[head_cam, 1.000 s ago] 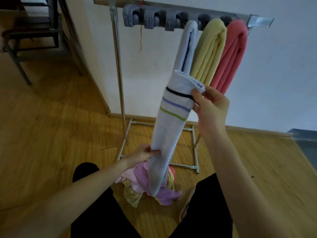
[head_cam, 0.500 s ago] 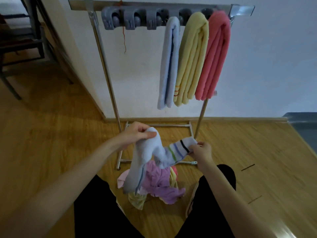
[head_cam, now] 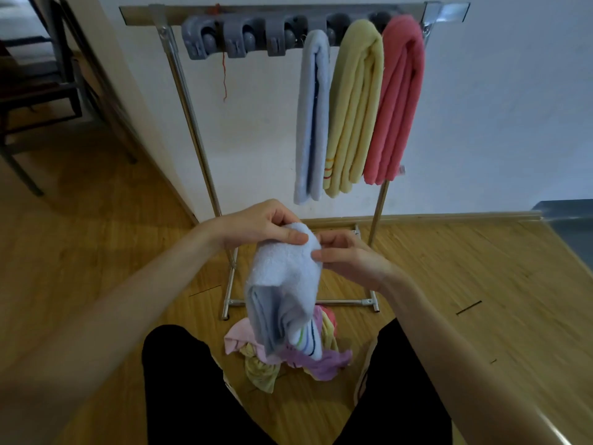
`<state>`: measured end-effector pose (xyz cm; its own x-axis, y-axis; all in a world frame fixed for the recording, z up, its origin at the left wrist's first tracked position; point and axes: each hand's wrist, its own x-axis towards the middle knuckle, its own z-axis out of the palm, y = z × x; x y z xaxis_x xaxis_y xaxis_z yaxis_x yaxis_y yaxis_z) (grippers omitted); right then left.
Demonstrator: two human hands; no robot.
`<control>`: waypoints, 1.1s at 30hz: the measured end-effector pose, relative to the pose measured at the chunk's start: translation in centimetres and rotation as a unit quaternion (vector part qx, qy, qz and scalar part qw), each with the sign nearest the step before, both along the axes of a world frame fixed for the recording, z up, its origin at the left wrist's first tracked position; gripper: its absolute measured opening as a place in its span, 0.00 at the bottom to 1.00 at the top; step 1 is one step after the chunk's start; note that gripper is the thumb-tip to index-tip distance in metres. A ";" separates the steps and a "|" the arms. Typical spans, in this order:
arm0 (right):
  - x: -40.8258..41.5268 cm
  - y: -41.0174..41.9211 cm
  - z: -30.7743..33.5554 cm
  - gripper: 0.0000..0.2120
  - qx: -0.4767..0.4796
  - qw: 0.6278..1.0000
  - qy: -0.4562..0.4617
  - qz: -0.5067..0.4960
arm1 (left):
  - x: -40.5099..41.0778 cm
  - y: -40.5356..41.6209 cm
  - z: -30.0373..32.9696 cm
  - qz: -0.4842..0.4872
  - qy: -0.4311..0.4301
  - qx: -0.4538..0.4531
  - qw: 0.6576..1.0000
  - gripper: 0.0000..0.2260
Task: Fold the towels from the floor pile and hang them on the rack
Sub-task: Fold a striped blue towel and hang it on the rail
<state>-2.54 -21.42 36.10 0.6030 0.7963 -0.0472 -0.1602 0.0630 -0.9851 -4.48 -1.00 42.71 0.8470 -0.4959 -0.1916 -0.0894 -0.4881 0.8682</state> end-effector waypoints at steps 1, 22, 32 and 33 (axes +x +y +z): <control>0.2 -0.3 0.4 0.07 -0.012 1.000 -0.012 -0.010 | 0.0 0.3 0.0 0.003 -0.001 0.002 1.000 0.12; 10.7 -1.9 14.2 0.18 -0.311 0.804 -0.502 0.068 | 7.8 4.5 9.5 -0.090 -0.158 0.302 0.936 0.17; 16.2 0.6 23.0 0.24 -0.309 0.698 -0.616 -0.197 | 14.5 4.9 16.1 0.073 -0.499 0.327 0.799 0.16; 16.6 0.9 23.6 0.22 -0.308 0.687 -0.617 -0.228 | 15.2 4.6 16.8 0.099 -0.509 0.333 0.788 0.16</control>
